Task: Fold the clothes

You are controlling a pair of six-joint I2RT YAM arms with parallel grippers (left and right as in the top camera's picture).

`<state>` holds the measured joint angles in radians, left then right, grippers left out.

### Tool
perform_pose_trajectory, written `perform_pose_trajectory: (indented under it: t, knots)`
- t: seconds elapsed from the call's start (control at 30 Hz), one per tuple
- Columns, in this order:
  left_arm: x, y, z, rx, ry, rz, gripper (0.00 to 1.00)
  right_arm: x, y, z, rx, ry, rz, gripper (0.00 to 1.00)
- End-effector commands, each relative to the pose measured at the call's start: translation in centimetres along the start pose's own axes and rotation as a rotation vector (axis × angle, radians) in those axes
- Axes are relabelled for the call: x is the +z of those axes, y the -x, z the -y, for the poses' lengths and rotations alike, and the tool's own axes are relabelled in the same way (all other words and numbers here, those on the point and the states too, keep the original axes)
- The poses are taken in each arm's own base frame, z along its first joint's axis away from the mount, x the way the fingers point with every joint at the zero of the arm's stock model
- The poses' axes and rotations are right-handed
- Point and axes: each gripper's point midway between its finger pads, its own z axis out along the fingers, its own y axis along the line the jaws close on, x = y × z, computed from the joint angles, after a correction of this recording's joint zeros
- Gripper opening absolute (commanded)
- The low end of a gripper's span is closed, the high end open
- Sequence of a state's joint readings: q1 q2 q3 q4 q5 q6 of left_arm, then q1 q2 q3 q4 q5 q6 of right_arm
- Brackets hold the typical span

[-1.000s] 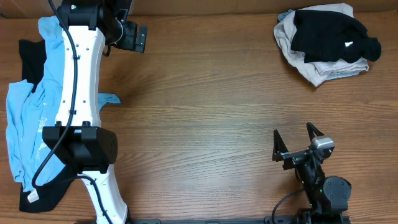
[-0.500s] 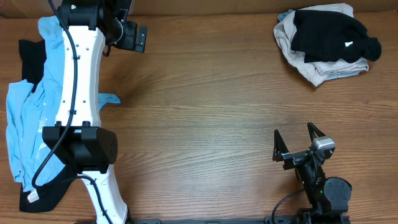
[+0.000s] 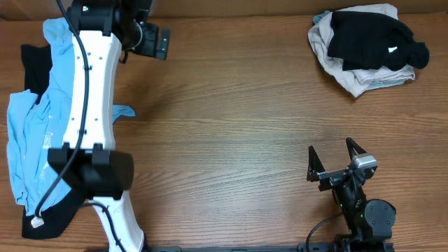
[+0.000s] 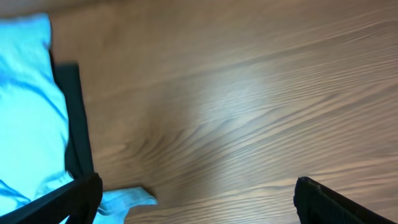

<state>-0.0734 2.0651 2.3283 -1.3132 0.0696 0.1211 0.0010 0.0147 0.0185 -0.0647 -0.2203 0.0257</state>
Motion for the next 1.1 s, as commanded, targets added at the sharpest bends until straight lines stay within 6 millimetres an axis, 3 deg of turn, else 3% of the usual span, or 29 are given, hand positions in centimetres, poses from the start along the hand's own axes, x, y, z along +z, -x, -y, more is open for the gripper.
perform_pose_trajectory:
  t: [0.0,0.07,0.27,0.4,0.5,0.6,0.67,0.87,1.07]
  knots:
    - [-10.9,2.6,3.0,0.062,-0.001,0.263,1.00,0.0,-0.2,0.1,-0.001,-0.005,0.005,1.00]
    - [-14.8,3.3,3.3,0.079,0.007,0.369,1.00,0.0,-0.2,0.1,-0.001,-0.005,0.005,1.00]
    - [-24.5,2.2,3.8,0.089,0.011,0.586,1.00,0.0,-0.2,0.1,-0.001,-0.005,0.005,1.00]
    - [-29.0,1.8,3.8,0.096,0.027,0.756,1.00,0.0,-0.2,0.1,-0.001,-0.005,0.005,1.00]
    - [-30.2,0.5,3.8,0.101,0.035,0.847,1.00,0.0,-0.2,0.1,-0.001,-0.005,0.005,1.00]
    - [-29.7,-1.4,3.9,0.109,0.029,0.901,0.99,0.0,-0.2,0.1,-0.001,-0.005,0.005,1.00]
    - [-28.3,-3.3,4.0,0.116,0.016,0.916,1.00,0.0,-0.2,0.1,-0.001,-0.005,0.005,1.00]
    - [-21.6,-9.1,3.8,0.109,0.016,0.916,1.00,0.0,-0.2,0.1,-0.001,-0.005,0.005,1.00]
    - [-15.5,-14.6,5.1,0.159,-0.017,1.044,1.00,0.0,-0.2,0.1,-0.001,-0.005,0.005,1.00]
